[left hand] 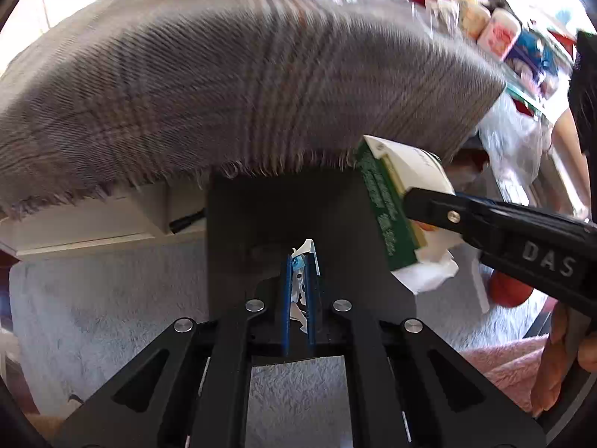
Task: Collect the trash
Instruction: 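Carry both held items down over the dark trash bin with both tools, then open both tools to drop the items into the bin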
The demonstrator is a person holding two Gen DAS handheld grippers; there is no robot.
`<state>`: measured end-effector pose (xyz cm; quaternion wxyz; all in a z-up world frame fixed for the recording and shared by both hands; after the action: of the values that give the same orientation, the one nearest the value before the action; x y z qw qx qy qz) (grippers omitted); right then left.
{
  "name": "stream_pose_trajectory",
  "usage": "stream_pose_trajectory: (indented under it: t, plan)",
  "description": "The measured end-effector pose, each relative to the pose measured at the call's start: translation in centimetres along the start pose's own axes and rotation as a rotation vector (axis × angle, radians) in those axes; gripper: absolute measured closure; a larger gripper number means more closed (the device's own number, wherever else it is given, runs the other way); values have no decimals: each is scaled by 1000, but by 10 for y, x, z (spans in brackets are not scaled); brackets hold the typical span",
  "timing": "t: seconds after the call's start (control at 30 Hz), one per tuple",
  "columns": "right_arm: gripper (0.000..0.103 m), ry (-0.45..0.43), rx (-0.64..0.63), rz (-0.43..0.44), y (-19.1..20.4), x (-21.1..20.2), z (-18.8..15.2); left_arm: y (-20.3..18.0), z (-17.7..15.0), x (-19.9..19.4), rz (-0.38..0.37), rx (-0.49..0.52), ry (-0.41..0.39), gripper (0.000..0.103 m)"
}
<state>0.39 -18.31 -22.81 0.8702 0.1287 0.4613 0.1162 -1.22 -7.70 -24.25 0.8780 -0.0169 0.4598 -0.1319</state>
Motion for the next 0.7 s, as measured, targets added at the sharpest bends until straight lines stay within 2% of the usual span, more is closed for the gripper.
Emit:
stream_pose_trajectory:
  t: [0.13, 0.23, 0.3, 0.37, 0.43, 0.5, 0.53, 0.57, 0.6, 0.63, 0.67, 0.7]
  plan:
    - [82, 22, 9, -22, -4, 14, -1, 6, -4, 15, -7, -26, 41, 95]
    - [82, 25, 5, -29, -2, 18, 0, 8, -4, 18, -6, -36, 46, 88]
    - [78, 21, 1, -29, 1, 18, 1, 8, -4, 18, -9, -35, 43, 75]
    - [55, 13, 0, -28, 0, 15, 2, 9, -3, 16, -3, -33, 39, 68]
    - [54, 4, -5, -36, 2, 13, 3, 10, -2, 13, 3, -32, 32, 63]
    - [51, -9, -12, -49, 1, 9, 5, 13, 2, 6, 14, -33, 24, 52]
    - [42, -18, -16, -59, 0, 6, 7, 15, 3, 2, 22, -33, 16, 48]
    - [33, -28, -19, -71, -2, 2, 9, 18, 4, -2, 29, -32, 8, 40]
    - [27, -39, -20, -82, -4, -2, 9, 20, 4, -6, 34, -31, -1, 32]
    - [16, -49, -20, -94, -6, -5, 10, 22, 5, -12, 38, -31, -12, 29]
    - [6, -61, -21, -116, -9, -10, 11, 24, 5, -17, 42, -30, -22, 19]
    - [4, -68, -23, -135, -14, -14, 13, 25, 7, -23, 44, -29, -36, 11]
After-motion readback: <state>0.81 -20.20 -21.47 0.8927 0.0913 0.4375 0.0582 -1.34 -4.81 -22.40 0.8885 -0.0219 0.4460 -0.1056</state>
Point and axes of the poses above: each gripper's, at about its wrist camera, not at the fingertips, and x roughly the way its jaws point, y to its left, z to its top, the point moved 5 cm from there along x, roughly the way its jaws point, and after that the axes turned 10 degrees about -y, right-handed, at the moved point
